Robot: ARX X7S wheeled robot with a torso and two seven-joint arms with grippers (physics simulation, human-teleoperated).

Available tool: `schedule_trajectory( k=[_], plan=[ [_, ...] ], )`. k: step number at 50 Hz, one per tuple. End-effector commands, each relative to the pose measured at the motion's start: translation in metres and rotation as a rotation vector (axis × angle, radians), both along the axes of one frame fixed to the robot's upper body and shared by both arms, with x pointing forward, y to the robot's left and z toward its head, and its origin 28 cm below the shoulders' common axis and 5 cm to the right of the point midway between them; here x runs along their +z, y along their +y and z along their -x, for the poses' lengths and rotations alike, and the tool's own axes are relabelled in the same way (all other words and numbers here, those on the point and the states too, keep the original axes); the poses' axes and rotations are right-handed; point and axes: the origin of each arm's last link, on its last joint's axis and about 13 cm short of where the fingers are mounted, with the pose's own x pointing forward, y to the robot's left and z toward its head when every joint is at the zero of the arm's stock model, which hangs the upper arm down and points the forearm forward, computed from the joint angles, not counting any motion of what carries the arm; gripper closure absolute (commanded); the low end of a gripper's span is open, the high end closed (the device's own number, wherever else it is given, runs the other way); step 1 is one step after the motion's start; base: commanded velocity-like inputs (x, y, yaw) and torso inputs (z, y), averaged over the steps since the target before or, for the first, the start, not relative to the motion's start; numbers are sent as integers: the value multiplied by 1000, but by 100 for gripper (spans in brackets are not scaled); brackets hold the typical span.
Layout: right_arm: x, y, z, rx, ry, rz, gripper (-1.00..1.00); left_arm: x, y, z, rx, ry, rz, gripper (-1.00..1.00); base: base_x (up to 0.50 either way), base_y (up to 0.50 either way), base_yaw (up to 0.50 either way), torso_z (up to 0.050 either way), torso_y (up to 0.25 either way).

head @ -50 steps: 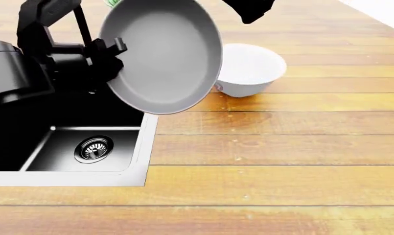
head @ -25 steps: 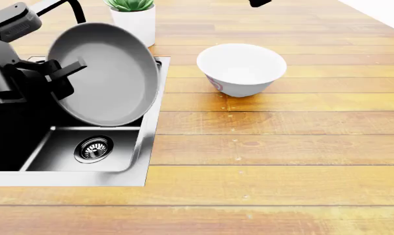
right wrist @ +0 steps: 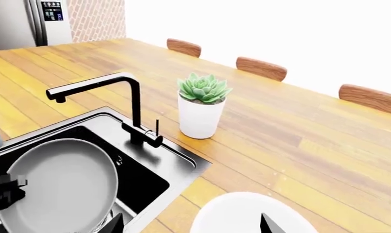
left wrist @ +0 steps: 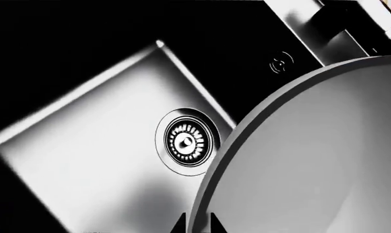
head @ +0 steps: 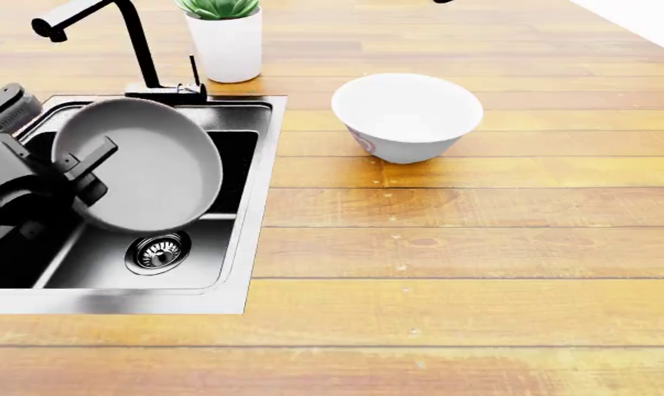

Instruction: Stack the bowls in the sink.

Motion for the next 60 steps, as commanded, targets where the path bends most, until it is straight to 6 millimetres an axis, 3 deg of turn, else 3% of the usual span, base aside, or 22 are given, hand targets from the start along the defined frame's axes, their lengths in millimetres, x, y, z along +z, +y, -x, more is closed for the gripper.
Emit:
schedule_trajectory(
  k=[1, 15, 29, 38, 39, 52, 60],
  plan=[
    [0, -2, 1, -10, -3, -8, -100, -26, 12, -23, 98, 34, 47, 100, 0, 0, 0, 0, 0],
    [-6, -4, 0, -22, 12, -10, -100, -66, 16, -61, 177, 108, 62, 100, 0, 0, 0, 0, 1],
    [-13, -8, 0, -36, 24, -10, -100, -98, 20, -60, 318, 176, 57, 100, 0, 0, 0, 0, 0],
    [-14, -10, 0, -45, 26, -6, -100, -107, 16, -61, 346, 198, 69, 100, 0, 0, 0, 0, 0],
    [-14, -10, -1, -46, 26, -6, -100, -107, 15, -61, 344, 199, 73, -100, 0, 0, 0, 0, 0],
    [-16, -8, -2, -46, 28, -9, -100, -116, 15, -58, 346, 224, 90, -100, 0, 0, 0, 0, 0],
    [-15, -8, -3, -46, 25, -14, -100, -99, 23, -60, 337, 181, 84, -100, 0, 0, 0, 0, 0]
  ],
)
